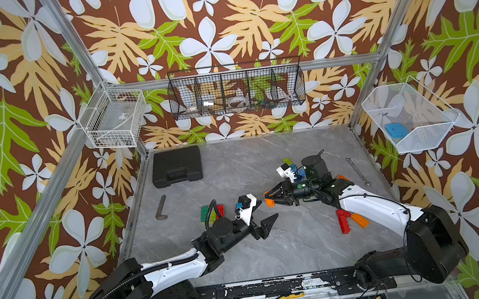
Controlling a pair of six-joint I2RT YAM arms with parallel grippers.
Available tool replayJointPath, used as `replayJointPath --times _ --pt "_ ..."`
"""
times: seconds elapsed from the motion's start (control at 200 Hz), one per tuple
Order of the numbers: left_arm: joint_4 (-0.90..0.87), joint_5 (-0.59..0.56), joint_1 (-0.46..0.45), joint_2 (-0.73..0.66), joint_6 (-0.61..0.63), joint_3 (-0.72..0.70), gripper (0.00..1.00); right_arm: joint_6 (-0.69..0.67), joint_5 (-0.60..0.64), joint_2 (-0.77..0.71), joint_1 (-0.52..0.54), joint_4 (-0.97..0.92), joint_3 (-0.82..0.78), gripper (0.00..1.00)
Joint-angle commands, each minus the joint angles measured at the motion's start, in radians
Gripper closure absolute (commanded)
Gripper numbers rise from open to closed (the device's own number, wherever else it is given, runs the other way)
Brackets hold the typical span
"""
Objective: Assemble a rectangle with lego
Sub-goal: Pick up the lego brick from the center of the board, then place the lego brick at the center of the board.
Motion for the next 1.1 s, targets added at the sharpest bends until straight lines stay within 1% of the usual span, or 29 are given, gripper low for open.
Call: replayJointPath --times 0.0,0.085,0.205,0.3,0.365,0.465,0.646,0.706,0.816,0.876,0.921,1.016,1.096 --pt "0.171 0.084 0.037 0.025 -0.027 -0.008 0.19 0.000 -0.085 -0.011 -0.001 0.027 0.007 0.84" --pt "0.190 0.137 0.062 0.045 -0.030 0.001 0.23 -0.008 -0.110 -0.016 0.001 0.026 0.009 0.85" --pt "0.158 0.161 0.065 0.053 0.007 0.031 0.27 -0.052 -0.126 -0.015 0.015 -0.018 0.026 0.85" --pt "0.141 0.180 0.065 0.070 0.021 0.050 0.32 -0.049 -0.138 -0.015 0.026 -0.009 0.032 0.85" --pt "0.144 0.184 0.068 0.081 0.025 0.054 0.40 -0.056 -0.147 -0.013 0.035 -0.013 0.038 0.85" --pt "0.147 0.184 0.073 0.086 0.027 0.067 0.55 -0.075 -0.151 -0.010 0.040 -0.035 0.040 0.85" --pt "0.127 0.199 0.074 0.092 0.028 0.087 0.74 -0.063 -0.152 -0.012 0.041 -0.012 0.039 0.83" --pt "0.114 0.205 0.074 0.093 0.024 0.093 0.80 -0.054 -0.149 -0.010 0.041 -0.001 0.037 0.78" --pt "0.084 0.200 0.075 0.080 0.012 0.099 0.89 -0.049 -0.124 -0.012 0.038 0.004 0.038 0.61" --pt "0.053 0.190 0.074 0.068 0.003 0.100 0.96 -0.047 -0.102 -0.019 0.028 0.010 0.034 0.53" --pt "0.021 0.184 0.075 0.058 0.001 0.102 1.00 -0.040 -0.090 -0.025 0.012 0.019 0.026 0.49" --pt "-0.080 0.152 0.074 0.039 -0.020 0.107 1.00 -0.046 -0.052 -0.043 -0.045 0.005 0.010 0.42" --pt "-0.253 0.095 0.074 0.032 -0.038 0.142 1.00 -0.078 -0.005 -0.074 -0.140 -0.046 -0.011 0.38"
